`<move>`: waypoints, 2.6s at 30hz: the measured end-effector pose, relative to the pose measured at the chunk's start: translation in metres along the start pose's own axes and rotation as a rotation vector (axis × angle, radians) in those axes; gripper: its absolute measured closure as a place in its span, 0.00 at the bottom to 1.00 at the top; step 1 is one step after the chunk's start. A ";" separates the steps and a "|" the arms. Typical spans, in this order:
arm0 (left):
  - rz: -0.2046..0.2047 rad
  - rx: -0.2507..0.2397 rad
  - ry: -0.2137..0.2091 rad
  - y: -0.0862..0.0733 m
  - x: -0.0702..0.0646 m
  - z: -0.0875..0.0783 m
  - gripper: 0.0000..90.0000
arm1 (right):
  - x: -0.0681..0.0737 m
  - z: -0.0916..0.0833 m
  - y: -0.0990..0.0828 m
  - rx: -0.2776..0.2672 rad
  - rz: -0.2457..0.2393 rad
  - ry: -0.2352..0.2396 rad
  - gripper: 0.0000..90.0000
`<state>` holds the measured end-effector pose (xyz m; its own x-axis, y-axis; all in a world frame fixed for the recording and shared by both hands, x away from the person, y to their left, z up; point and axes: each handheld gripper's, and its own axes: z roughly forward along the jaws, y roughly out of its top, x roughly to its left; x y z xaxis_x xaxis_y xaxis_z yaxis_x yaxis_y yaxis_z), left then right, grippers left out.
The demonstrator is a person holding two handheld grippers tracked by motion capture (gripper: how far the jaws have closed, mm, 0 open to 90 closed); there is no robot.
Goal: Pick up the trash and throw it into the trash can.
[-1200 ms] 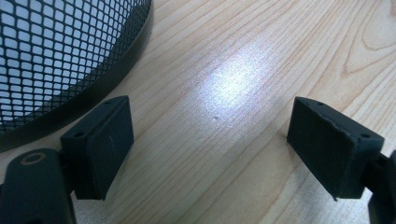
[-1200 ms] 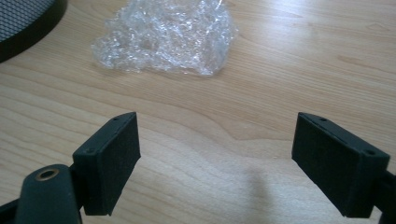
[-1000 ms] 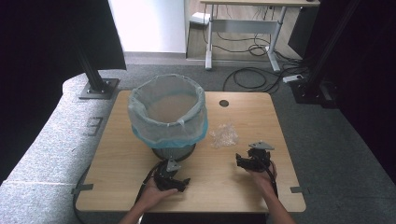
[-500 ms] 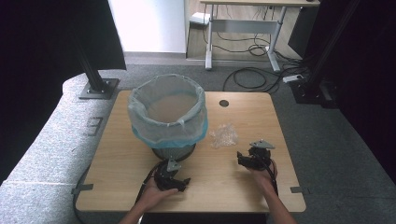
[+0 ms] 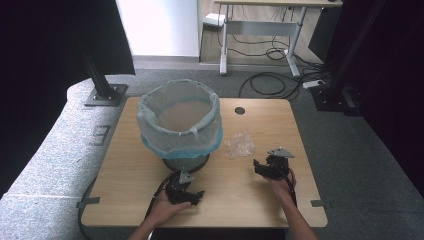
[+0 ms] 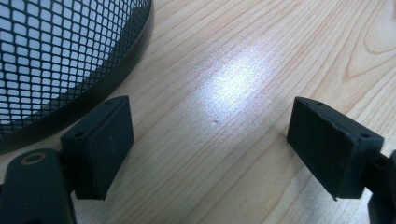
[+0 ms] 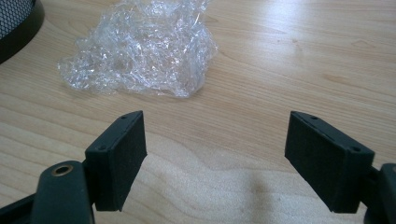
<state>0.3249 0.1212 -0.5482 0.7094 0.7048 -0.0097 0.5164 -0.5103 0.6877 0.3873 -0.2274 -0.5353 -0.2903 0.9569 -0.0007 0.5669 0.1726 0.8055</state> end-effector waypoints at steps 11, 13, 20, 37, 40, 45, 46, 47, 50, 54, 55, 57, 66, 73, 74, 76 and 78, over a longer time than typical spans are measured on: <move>-0.002 0.001 0.002 0.000 -0.001 0.000 0.16 | -0.001 0.011 0.007 -0.014 0.009 0.026 0.22; -0.002 0.001 0.002 0.000 -0.001 0.000 0.16 | -0.002 0.012 0.007 -0.015 0.007 0.027 0.22; -0.002 0.001 0.002 0.000 -0.001 0.000 0.16 | 0.001 0.019 0.009 -0.018 -0.002 0.038 0.25; -0.002 0.002 0.002 0.000 0.000 0.000 0.16 | 0.009 0.042 0.022 -0.023 -0.038 0.035 0.38; -0.002 0.001 0.002 0.000 -0.001 0.000 0.16 | 0.011 0.048 0.026 -0.023 -0.047 0.037 0.40; -0.002 0.001 0.002 0.000 -0.001 0.000 0.16 | 0.013 0.059 0.022 0.000 -0.061 0.015 0.50; -0.002 0.001 0.002 0.000 -0.001 0.000 0.16 | 0.011 0.059 0.023 0.007 -0.048 0.014 0.53; -0.003 0.001 0.002 0.000 -0.001 0.000 0.16 | 0.010 0.059 0.023 -0.002 -0.041 0.012 0.56; -0.003 0.001 0.002 0.000 -0.001 0.000 0.16 | 0.006 0.060 0.023 0.011 -0.030 0.048 0.66; -0.002 0.001 0.002 0.000 -0.001 0.000 0.16 | 0.006 0.060 0.023 0.024 -0.044 0.083 0.76; -0.002 0.001 0.002 0.000 -0.001 0.000 0.16 | 0.006 0.060 0.023 0.027 -0.049 0.086 0.78; -0.002 0.000 0.002 0.000 -0.001 0.000 0.16 | 0.007 0.061 0.023 0.034 -0.060 0.097 0.82; -0.003 0.000 0.002 0.000 -0.001 0.000 0.16 | 0.005 0.060 0.024 0.044 -0.073 0.116 0.96; -0.002 0.002 0.002 0.000 -0.001 0.000 0.16 | 0.004 0.044 0.031 -0.009 -0.050 0.136 0.96; -0.002 0.001 0.002 0.000 -0.001 0.000 0.16 | 0.004 0.041 0.032 -0.016 -0.044 0.138 0.96; -0.002 0.001 0.002 0.000 -0.001 0.000 0.16 | 0.002 0.034 0.034 -0.024 -0.038 0.145 0.96; -0.002 0.001 0.002 0.000 -0.001 0.000 0.16 | 0.001 0.026 0.035 -0.035 -0.028 0.152 0.96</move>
<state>0.3248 0.1207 -0.5481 0.7075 0.7066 -0.0098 0.5182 -0.5094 0.6870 0.4274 -0.2144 -0.5227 -0.4202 0.9052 0.0641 0.5307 0.1879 0.8265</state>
